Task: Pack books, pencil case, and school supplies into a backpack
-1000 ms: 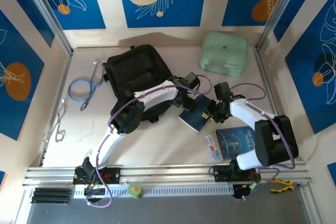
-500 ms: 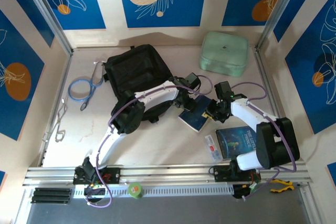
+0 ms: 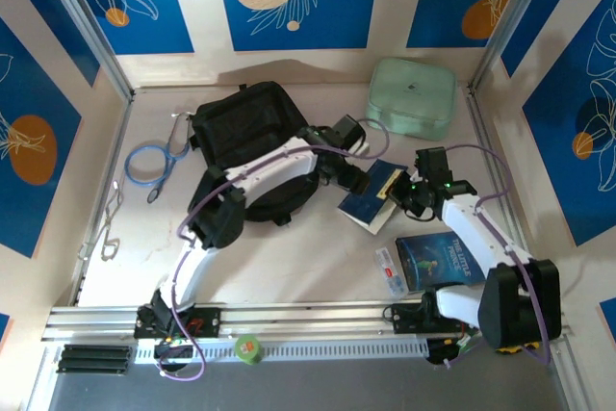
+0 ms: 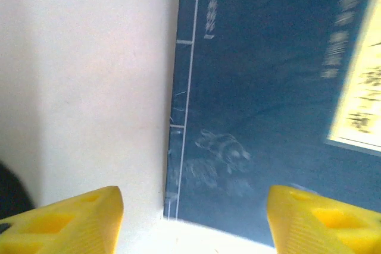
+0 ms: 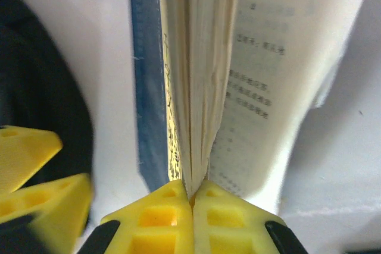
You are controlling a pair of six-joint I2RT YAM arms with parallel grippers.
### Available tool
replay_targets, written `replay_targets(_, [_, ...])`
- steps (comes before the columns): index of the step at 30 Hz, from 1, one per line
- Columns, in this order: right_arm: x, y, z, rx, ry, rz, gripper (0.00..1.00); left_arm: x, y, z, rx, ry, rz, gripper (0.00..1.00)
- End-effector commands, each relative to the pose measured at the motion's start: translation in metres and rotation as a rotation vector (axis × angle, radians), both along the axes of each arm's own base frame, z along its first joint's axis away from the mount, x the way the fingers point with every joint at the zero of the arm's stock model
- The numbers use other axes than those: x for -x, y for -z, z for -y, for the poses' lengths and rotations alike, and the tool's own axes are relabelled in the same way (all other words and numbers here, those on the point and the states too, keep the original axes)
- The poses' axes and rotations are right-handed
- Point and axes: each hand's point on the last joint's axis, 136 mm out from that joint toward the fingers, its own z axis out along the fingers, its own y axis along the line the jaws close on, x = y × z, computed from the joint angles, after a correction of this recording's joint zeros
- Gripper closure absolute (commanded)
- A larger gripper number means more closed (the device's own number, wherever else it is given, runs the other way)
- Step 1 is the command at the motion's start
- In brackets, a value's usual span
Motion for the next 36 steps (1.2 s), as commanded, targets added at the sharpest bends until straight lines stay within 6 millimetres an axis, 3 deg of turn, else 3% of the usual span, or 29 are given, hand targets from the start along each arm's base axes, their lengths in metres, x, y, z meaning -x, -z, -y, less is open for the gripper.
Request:
replay_targets(1, [-0.008, -0.038, -0.021, -0.123, -0.139, 0.162, 1.00, -0.012, -0.077, -0.017, 0.147, -0.031, 0.063, 0.29])
replay_targets(9, [-0.006, -0.100, -0.055, -0.366, -0.316, 0.363, 1.00, -0.018, -0.117, -0.066, 0.458, -0.167, -0.020, 0.14])
replay_targets(14, [0.000, -0.127, -0.074, -0.499, -0.439, 0.430, 1.00, -0.015, -0.113, -0.085, 0.537, -0.205, -0.059, 0.12])
replay_targets(18, [0.003, -0.134, -0.084, -0.551, -0.496, 0.439, 1.00, -0.006, -0.110, -0.080, 0.575, -0.180, -0.122, 0.13])
replay_targets(26, [0.006, -0.127, -0.095, -0.576, -0.550, 0.415, 1.00, 0.001, -0.124, -0.072, 0.664, -0.109, -0.133, 0.28])
replay_targets(36, [0.000, -0.107, -0.100, -0.505, -0.545, 0.367, 1.00, -0.003, -0.128, -0.074, 0.684, -0.109, -0.098, 0.74])
